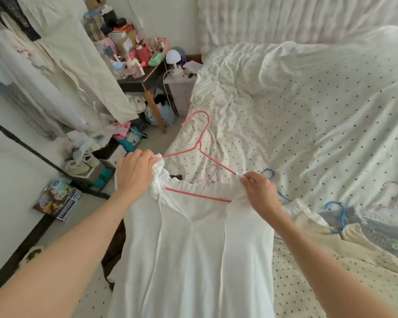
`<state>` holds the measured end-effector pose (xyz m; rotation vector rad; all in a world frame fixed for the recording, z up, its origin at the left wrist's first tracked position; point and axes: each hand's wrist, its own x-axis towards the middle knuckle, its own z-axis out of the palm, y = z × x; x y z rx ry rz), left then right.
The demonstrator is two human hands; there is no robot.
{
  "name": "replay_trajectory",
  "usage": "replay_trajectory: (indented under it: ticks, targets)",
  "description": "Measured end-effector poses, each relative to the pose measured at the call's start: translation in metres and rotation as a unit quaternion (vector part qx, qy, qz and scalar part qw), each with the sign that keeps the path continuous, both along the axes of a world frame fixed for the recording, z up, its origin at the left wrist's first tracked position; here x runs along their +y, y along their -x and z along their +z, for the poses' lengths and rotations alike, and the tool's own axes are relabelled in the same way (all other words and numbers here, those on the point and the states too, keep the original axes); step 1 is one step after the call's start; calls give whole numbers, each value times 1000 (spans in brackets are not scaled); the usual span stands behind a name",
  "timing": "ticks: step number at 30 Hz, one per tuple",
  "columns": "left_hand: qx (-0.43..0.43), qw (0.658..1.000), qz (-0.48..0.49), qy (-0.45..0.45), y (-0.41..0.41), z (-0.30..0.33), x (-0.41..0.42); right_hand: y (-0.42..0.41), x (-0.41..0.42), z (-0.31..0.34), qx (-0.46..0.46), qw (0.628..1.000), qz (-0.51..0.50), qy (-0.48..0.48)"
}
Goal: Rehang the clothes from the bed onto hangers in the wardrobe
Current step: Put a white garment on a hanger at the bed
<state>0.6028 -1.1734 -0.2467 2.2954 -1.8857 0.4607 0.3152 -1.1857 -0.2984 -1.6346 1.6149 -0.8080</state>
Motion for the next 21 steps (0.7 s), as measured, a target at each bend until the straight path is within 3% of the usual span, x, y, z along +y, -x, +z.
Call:
replay_trajectory:
  ticks: [11, 17, 21]
  targets:
    - [-5, 984, -3, -178, 0, -187, -89, -2, -66, -178, 43, 993, -17, -107]
    - [107, 932, 19, -346, 1, -221, -95, -6, -74, -213, 114, 979, 3, -170]
    - [100, 920, -42, -378, 8, -213, -86, -4, -69, -210, 132, 972, 42, -189]
